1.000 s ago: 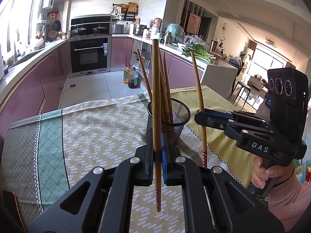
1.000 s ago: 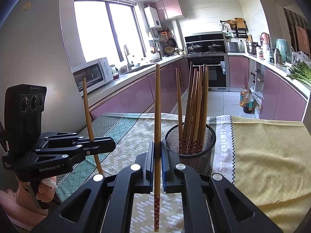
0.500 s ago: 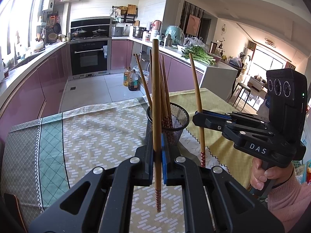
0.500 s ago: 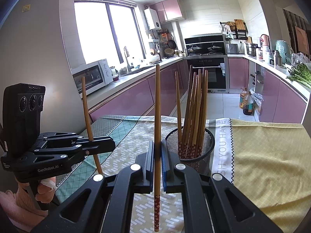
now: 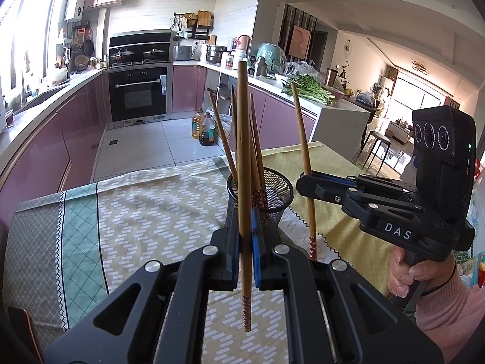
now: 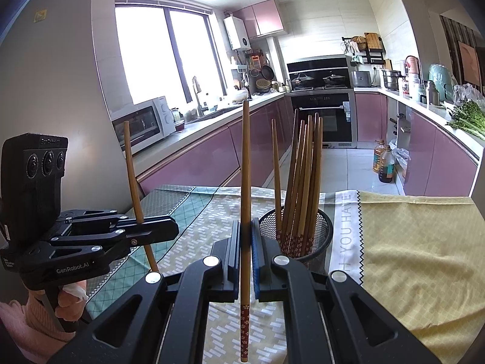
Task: Organize utensils
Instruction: 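Move both upright chopsticks over the mesh cup opening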
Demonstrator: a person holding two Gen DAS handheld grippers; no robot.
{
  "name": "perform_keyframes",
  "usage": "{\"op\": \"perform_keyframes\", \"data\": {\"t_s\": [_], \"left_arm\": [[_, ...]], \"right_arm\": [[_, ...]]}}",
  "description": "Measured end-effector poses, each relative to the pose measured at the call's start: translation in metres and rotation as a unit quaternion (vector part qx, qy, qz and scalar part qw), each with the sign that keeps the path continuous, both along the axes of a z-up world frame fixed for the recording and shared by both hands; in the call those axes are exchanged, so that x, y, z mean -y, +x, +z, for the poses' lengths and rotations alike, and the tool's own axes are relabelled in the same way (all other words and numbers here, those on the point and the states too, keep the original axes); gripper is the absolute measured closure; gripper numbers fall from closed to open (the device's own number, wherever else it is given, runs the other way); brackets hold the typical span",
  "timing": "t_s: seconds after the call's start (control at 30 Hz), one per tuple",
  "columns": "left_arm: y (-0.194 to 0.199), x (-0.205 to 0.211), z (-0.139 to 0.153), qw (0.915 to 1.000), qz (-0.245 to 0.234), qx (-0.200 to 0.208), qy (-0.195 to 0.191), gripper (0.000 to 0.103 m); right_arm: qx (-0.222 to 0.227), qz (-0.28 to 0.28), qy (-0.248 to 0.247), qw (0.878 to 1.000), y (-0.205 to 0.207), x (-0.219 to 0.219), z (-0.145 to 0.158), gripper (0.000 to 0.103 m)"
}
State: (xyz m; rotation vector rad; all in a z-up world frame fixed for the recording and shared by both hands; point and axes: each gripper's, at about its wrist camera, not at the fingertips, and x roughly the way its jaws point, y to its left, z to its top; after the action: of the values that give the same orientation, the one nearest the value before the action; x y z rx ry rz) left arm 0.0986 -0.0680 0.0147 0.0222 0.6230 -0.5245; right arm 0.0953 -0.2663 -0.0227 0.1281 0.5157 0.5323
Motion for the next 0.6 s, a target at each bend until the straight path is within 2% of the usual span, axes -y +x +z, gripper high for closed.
{"op": "perform_keyframes", "data": {"t_s": [0.6], "left_arm": [[0.0044, 0.0072, 0.0057, 1.0, -0.004, 0.008, 0.0, 0.096]], "right_arm": [[0.01, 0.0, 0.004, 1.0, 0.0029, -0.0001, 0.0052, 0.097]]}}
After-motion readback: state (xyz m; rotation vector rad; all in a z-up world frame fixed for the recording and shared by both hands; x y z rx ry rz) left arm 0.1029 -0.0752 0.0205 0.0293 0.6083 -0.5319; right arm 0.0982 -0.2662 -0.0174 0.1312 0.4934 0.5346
